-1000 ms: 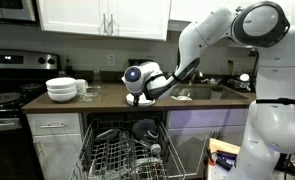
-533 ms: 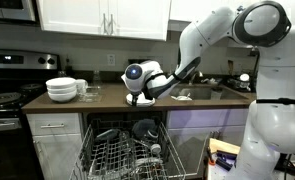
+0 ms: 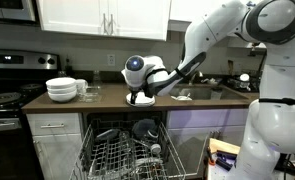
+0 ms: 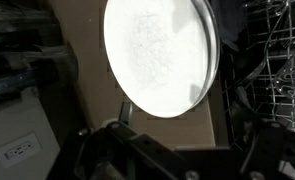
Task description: Pick up the white plate from the dishwasher and position it among the white plates on the counter
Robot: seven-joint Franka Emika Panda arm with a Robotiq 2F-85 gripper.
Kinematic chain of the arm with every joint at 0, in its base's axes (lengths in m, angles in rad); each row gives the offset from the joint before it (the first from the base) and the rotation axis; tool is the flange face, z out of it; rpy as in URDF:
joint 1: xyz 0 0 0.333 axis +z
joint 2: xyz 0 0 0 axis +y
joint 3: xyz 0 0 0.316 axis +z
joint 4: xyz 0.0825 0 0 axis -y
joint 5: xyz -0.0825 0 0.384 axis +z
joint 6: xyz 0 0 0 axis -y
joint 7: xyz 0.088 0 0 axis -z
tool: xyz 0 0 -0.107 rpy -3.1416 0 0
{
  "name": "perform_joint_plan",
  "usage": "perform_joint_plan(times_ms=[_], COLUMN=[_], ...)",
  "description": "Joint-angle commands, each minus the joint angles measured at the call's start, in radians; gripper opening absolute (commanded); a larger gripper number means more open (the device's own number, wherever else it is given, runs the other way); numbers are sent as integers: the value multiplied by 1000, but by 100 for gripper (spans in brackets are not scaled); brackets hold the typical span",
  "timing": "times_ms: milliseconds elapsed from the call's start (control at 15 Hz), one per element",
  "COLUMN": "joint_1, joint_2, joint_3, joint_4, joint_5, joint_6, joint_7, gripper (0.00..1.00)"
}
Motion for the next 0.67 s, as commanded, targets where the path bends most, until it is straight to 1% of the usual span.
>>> perform_joint_plan(times_ms=[0,133,267,467,600], joint_1=[4,3,0,-4,-5], joint_2=[-73,-83,-84,-73,-65], joint_3=[13,18,16,12,10], joint_4=[-58,-70,-84,-97,-102], joint_5=[67,113,182,334,447], joint_6=[40,81,143,221,237], joint_7=[-66,-96,-142,-245,-322], gripper=[100,100,100,100,100])
